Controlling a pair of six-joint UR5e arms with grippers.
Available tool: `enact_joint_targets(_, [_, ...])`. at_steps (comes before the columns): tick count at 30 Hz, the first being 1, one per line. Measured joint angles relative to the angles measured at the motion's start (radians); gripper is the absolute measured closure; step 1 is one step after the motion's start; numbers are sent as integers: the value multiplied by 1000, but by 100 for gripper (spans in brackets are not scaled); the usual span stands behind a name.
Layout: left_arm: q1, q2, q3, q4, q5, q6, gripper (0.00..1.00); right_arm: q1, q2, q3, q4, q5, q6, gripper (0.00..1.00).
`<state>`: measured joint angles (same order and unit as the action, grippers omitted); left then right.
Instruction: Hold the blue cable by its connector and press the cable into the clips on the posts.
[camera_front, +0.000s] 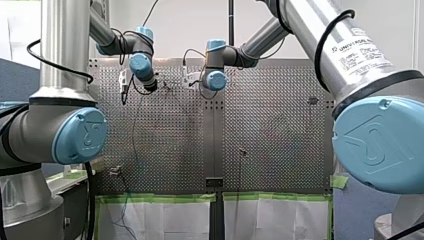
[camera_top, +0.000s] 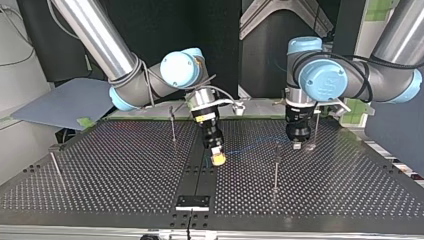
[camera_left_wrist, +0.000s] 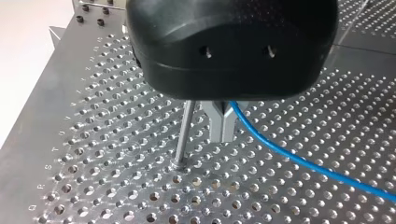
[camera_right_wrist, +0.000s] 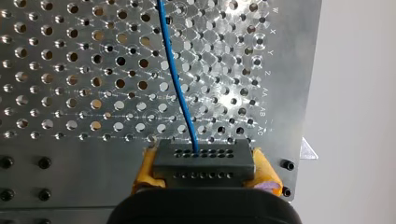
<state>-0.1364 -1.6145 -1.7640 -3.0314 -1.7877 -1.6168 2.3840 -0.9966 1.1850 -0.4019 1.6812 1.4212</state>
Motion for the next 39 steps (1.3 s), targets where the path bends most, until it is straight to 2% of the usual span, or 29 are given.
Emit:
enact_joint_targets(23, [6,-4,0,47,3,-26,100,-7,8,10,-2,-4,4,100])
enact_joint_targets(39, [1,-25,0,83,-15,-43,100,-13,23,14,-3,-4,9,100])
